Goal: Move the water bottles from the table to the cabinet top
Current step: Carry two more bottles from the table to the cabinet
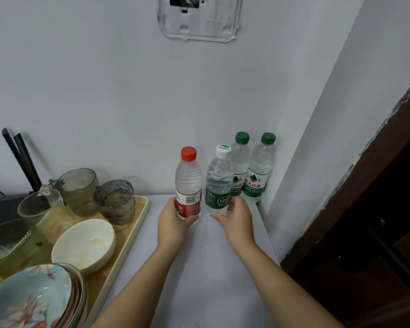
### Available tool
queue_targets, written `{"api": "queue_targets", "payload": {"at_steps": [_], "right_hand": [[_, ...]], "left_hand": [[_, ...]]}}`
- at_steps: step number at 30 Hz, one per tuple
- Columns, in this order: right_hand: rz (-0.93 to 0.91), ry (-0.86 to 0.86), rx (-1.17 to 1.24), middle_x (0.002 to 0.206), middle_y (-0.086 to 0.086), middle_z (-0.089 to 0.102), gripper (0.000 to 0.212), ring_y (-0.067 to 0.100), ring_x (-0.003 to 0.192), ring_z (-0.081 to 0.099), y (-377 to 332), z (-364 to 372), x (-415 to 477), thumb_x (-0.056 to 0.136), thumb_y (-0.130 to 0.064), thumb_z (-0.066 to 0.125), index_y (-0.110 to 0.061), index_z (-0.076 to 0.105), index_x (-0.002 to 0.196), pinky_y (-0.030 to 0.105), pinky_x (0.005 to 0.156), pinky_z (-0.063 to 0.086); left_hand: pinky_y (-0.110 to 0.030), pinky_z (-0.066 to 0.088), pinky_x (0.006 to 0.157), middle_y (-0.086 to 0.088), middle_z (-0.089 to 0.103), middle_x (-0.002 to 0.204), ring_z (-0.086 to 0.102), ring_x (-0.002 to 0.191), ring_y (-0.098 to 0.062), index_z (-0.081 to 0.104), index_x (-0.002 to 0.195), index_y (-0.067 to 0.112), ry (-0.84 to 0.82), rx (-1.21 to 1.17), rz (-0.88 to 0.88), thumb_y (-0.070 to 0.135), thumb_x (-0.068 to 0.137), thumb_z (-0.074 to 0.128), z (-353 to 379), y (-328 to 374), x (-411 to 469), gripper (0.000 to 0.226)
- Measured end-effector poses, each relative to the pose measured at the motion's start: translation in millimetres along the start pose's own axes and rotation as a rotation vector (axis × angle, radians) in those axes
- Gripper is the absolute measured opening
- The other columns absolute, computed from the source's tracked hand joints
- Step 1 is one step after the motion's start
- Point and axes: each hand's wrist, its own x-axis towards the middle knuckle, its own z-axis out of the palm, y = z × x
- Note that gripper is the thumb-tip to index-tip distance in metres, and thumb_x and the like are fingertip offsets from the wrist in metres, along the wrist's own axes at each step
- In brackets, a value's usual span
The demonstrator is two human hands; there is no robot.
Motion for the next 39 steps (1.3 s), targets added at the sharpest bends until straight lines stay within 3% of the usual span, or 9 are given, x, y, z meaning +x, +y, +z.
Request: {"api": "queue_targets", "payload": {"at_steps": [4,10,16,32,36,39], "right_hand": [[-0.012,0.026,-0.048,0.093,0.002,0.052,0.045,0.015,0.08,0.052,-4,8,16,0.073,-0.025,0.084,-0.006,0.059,0.105,0.023,0.068,0.036],[0.011,0.022,-0.079,0.076,0.003,0.063,0.033,0.022,0.072,0.061,-8,20,30,0.077,-0.026,0.081,-0.01,0.055,0.089,0.033,0.066,0.048],[0.016,0.025,-0.114,0.07,0.006,0.065,0.028,0.023,0.067,0.06,-13,32,39,0.081,-0.028,0.076,-0.011,0.054,0.077,0.033,0.061,0.046],[-0.024,-0.008,-0.202,0.068,0.004,0.063,0.03,0.021,0.064,0.057,-15,26,38,0.085,-0.032,0.073,-0.017,0.049,0.076,0.029,0.056,0.041],[-0.042,-0.083,-0.277,0.087,0.003,0.064,0.028,0.022,0.08,0.06,-19,12,27,0.084,-0.035,0.073,-0.014,0.055,0.091,0.028,0.064,0.04],[-0.101,-0.181,-0.479,0.119,0.002,0.058,0.046,0.023,0.111,0.053,-15,-6,5,0.085,-0.046,0.067,-0.016,0.055,0.118,0.034,0.084,0.043]], "left_hand": [[-0.028,0.045,0.08,-0.005,0.062,0.105,0.06,0.094,-0.019,0.06,0.11,0.014,0.019,0.041,0.01,0.02,0.064,0.087,8,6,16,0.054],[-0.024,0.038,0.079,-0.008,0.058,0.108,0.056,0.102,-0.023,0.058,0.113,0.011,0.035,0.073,-0.009,0.019,0.068,0.085,12,12,34,0.053],[-0.026,0.04,0.078,-0.011,0.056,0.108,0.059,0.098,-0.027,0.057,0.116,0.007,0.044,0.108,-0.029,0.018,0.073,0.082,17,22,48,0.05],[-0.031,0.043,0.083,-0.015,0.053,0.11,0.058,0.099,-0.03,0.055,0.117,0.004,0.002,0.139,-0.021,0.017,0.079,0.077,18,20,51,0.046],[-0.03,0.039,0.093,-0.015,0.051,0.124,0.05,0.119,-0.03,0.046,0.131,0.007,-0.055,0.108,-0.068,0.025,0.077,0.079,11,16,38,0.066],[-0.04,0.022,0.117,-0.02,0.031,0.149,0.02,0.143,-0.035,0.022,0.148,0.004,-0.055,0.339,0.017,0.04,0.081,0.072,1,6,5,0.091]]}}
